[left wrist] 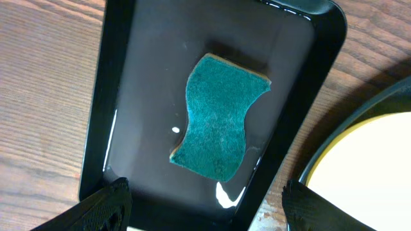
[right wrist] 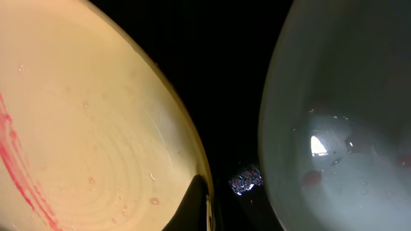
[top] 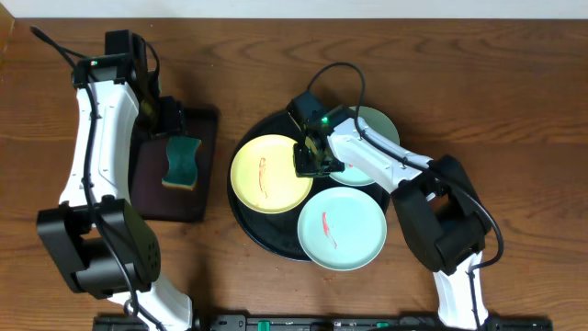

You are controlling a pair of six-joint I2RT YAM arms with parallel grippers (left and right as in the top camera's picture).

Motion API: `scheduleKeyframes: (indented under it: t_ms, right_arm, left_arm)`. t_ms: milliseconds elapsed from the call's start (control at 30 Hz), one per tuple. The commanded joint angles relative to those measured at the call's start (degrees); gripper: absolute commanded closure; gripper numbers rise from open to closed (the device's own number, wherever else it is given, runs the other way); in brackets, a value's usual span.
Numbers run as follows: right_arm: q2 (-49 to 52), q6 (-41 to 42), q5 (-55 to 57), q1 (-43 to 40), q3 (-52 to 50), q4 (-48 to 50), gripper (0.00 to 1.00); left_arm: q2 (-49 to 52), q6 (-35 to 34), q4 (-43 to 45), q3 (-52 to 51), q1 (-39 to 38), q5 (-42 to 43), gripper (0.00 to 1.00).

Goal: Clean dirty plates on tray and stack at the side
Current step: 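Grasp the green-and-yellow sponge with the left gripper and lift it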

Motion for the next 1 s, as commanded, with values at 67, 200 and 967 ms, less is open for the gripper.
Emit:
scheduleKeyframes:
  t_ms: [67, 200, 967]
  right_arm:
    - [1.4, 0.6, -0.7, 1.0, -0.3, 0.0, 0.99]
    - [1.4, 0.6, -0.7, 1.0, -0.3, 0.3, 0.99]
    - [1.4, 0.6, -0.7, 1.0, -0.3, 0.8, 0.99]
  left_arm:
    - [3.7, 0.9, 0.2, -0.9, 0.2, -0.7, 0.25]
    - [6.0, 2.2, 0.3, -0.9, 0.2, -0.7, 0.25]
    - [22.2, 10.8, 3.1, -0.9, 0.2, 3.2, 0.51]
